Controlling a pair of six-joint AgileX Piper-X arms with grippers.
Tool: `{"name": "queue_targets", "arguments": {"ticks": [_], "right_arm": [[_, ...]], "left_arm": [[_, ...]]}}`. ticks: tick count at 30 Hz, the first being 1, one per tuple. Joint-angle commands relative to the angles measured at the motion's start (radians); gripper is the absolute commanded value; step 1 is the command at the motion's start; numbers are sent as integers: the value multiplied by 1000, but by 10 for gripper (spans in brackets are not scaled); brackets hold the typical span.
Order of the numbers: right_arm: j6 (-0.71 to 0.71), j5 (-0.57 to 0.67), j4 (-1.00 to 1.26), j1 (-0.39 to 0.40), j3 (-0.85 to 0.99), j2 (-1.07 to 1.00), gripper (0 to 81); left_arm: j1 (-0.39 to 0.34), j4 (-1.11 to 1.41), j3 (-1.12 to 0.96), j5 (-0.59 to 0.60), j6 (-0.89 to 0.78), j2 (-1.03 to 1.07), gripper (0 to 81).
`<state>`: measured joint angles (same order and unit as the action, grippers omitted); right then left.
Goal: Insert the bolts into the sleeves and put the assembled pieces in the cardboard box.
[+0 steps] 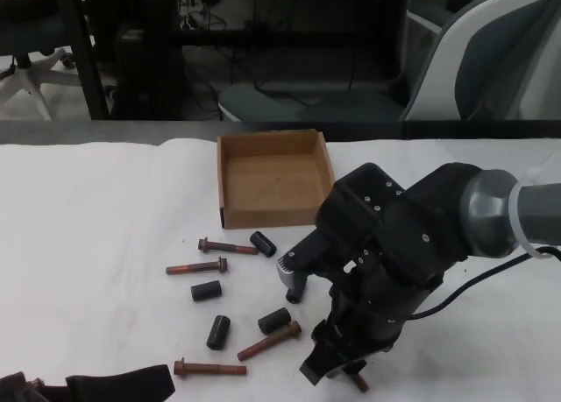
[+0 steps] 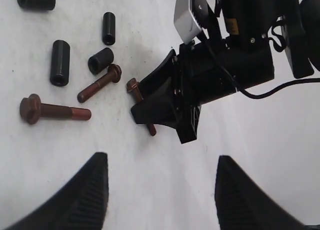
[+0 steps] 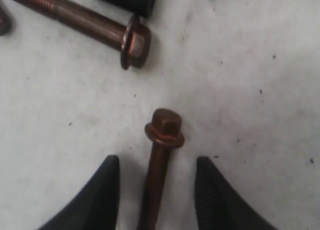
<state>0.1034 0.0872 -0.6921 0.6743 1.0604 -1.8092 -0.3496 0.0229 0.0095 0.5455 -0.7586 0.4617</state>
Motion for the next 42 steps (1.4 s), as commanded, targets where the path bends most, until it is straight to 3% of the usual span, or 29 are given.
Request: {"name": "queue_targets", "arguments": {"ticks": [1, 12, 22, 27, 30, 37, 42], "right_arm": [[8, 1, 14, 1, 2, -8, 409], [8, 1, 14, 1, 2, -8, 1], [-96, 13, -2, 1, 15, 43, 4], [-142, 32, 2, 1, -7, 146, 4], [-153, 58, 34, 1, -54, 218, 4], [-246, 102, 106, 1, -188, 393, 4], [-262, 121, 105, 1, -235, 490, 4]], "left_arm": [[2, 18, -9, -6, -4, -8, 622], [2, 18, -9, -6, -4, -8, 622], [2, 18, -9, -1, -4, -8, 602], [2, 18, -9, 1, 24, -8, 363], [2, -4, -25, 1, 56, -8, 291], [2, -223, -130, -30, 142, 80, 307], [2, -242, -241, -94, 189, 234, 465]]}}
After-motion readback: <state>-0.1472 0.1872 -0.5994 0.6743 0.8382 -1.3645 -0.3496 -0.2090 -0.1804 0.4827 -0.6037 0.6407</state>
